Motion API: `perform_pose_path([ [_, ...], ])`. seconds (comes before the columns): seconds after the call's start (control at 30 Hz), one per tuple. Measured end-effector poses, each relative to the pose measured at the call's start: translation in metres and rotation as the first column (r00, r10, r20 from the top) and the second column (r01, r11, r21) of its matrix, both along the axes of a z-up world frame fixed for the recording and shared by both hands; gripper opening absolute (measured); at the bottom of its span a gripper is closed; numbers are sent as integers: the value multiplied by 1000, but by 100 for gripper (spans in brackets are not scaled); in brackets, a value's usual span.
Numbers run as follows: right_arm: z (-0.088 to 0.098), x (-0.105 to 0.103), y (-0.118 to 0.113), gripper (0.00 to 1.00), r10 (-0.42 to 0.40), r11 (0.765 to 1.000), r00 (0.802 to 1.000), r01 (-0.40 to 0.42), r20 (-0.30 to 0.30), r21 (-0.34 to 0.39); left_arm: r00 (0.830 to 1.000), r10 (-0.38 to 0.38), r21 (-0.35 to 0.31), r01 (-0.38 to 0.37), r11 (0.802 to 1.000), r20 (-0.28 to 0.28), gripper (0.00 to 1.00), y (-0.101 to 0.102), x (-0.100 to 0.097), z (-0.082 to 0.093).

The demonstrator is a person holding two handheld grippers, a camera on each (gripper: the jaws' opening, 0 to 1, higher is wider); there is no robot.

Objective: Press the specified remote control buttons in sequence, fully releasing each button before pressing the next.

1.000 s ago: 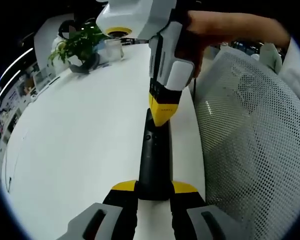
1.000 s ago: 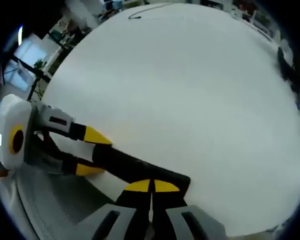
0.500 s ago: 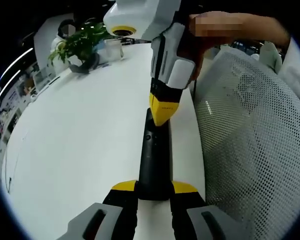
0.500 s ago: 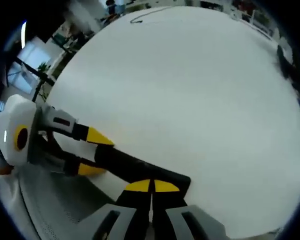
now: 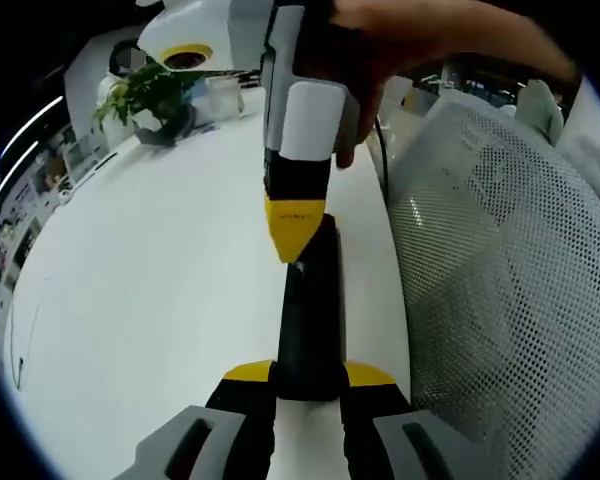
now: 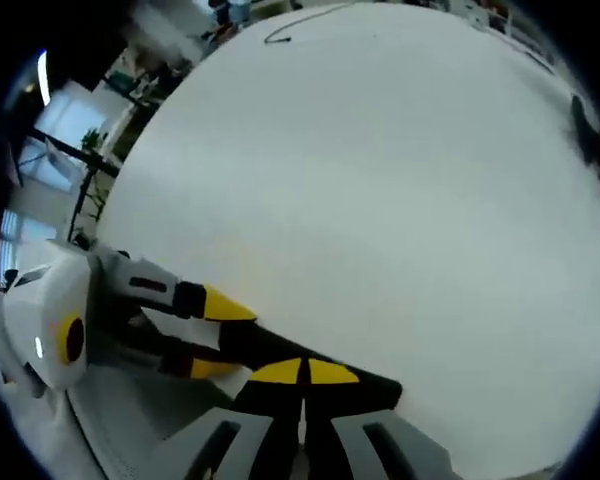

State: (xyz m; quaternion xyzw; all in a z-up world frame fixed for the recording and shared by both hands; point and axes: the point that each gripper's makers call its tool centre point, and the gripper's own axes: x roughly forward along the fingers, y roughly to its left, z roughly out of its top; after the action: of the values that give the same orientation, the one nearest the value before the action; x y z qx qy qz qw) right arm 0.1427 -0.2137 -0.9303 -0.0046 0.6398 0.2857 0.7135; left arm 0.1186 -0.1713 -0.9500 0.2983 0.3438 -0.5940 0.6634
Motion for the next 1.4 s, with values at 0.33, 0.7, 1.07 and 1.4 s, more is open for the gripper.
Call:
perform_pose_path([
  [0.33,-8,0,0,0,28,999,999,-28,-36,-25,1000,1,11,-1,1000,-1,24,0,0,0],
  [0.7,-15,-4,-1,0,65,996,996,-68,-62,-50,1000,2,14,-2,1000,-2,24,0,1,0],
  [1.07,-17,-1,-3,0,31,998,996,-36,-83,-52,1000,6,14,-6,1000,0,23,0,0,0],
  [1.4,-12,-2,-6,0,-17,1000,998,16,-62,-8,1000,5,17,-5,1000,-1,24,0,0,0],
])
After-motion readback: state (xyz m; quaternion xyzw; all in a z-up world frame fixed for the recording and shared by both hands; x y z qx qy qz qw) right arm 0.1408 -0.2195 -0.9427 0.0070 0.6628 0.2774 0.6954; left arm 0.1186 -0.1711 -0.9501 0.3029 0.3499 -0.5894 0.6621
